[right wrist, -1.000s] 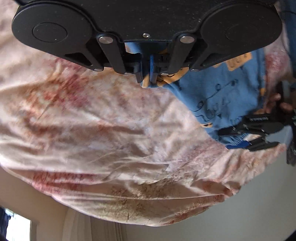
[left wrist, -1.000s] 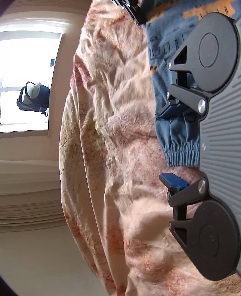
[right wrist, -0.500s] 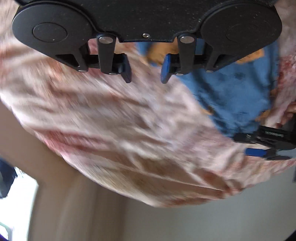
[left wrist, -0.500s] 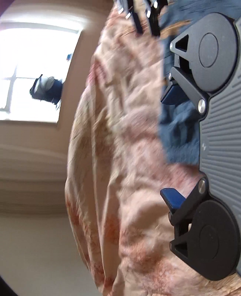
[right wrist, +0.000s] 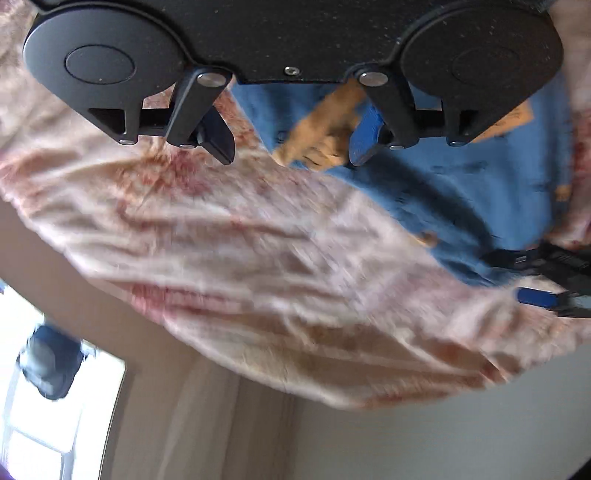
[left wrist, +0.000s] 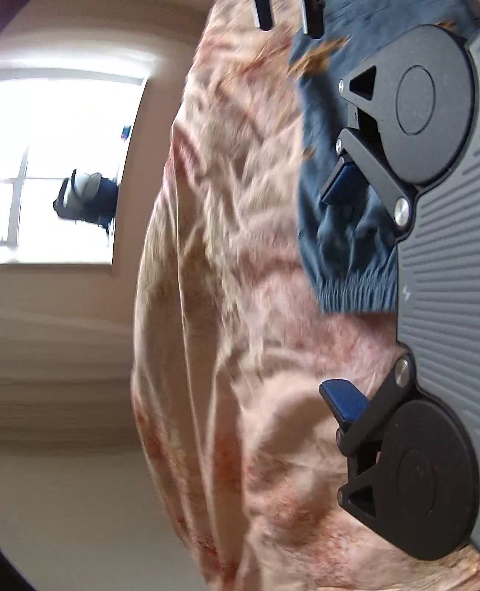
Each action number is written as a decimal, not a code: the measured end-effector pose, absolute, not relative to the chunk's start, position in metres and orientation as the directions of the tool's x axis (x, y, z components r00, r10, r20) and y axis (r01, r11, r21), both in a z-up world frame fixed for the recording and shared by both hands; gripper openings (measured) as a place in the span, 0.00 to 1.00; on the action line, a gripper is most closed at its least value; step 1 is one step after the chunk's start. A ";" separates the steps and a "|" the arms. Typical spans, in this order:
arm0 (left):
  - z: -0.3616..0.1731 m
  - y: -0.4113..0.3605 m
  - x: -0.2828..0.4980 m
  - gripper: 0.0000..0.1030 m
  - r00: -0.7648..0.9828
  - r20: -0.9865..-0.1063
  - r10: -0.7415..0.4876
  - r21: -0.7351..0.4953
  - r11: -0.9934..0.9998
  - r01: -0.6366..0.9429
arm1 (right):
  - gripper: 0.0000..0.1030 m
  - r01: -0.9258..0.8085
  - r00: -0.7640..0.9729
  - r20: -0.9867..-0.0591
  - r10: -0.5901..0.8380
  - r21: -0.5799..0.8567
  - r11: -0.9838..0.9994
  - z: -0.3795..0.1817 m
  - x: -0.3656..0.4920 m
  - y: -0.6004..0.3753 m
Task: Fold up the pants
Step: 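Grasp the pants edge with the right gripper while the left gripper approaches the waistband, then close the left gripper on the pants waistband edge and lift it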
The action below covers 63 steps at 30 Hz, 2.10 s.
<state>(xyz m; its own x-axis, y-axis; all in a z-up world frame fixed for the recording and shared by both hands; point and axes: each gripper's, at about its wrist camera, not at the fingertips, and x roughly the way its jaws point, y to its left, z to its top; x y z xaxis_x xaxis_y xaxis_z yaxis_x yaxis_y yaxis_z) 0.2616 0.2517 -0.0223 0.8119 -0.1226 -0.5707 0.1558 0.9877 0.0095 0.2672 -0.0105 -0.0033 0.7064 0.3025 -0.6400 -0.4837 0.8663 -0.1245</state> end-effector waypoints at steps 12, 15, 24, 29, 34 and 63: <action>-0.026 0.249 0.245 1.00 0.801 -0.588 0.113 0.242 0.969 0.040 | 0.95 -0.268 0.761 -0.637 0.123 -0.136 0.954 -0.048 0.148 -0.057; -0.012 0.238 0.258 1.00 0.822 -0.562 0.093 0.174 0.985 0.007 | 0.95 -0.223 0.784 -0.609 0.119 -0.097 0.970 -0.044 0.127 -0.079; -0.052 0.201 0.330 1.00 0.787 -0.583 0.202 0.399 0.915 0.062 | 0.96 -0.180 0.810 -0.575 0.119 -0.050 0.982 -0.057 0.101 -0.097; -0.021 0.188 0.308 1.00 0.823 -0.496 0.277 0.416 0.908 -0.055 | 0.97 -0.088 0.850 -0.526 0.039 -0.069 0.994 -0.054 0.085 -0.120; -0.017 0.113 0.265 1.00 0.837 -0.547 -0.007 0.274 0.943 0.187 | 0.99 -0.003 0.864 -0.503 -0.031 -0.067 0.998 -0.051 0.070 -0.135; -0.043 -0.237 0.222 1.00 0.475 -0.732 -0.488 0.239 0.469 0.850 | 0.97 0.416 0.880 -0.457 -0.130 0.608 0.677 -0.065 -0.048 -0.305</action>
<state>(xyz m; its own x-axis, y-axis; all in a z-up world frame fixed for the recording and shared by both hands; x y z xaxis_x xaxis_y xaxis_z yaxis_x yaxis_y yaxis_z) 0.2221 -0.2371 -0.0429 0.4749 -0.4878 -0.7325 0.8503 0.4690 0.2390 -0.0476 -0.3047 -0.0649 0.8799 -0.1299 -0.4570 0.4155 0.6769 0.6076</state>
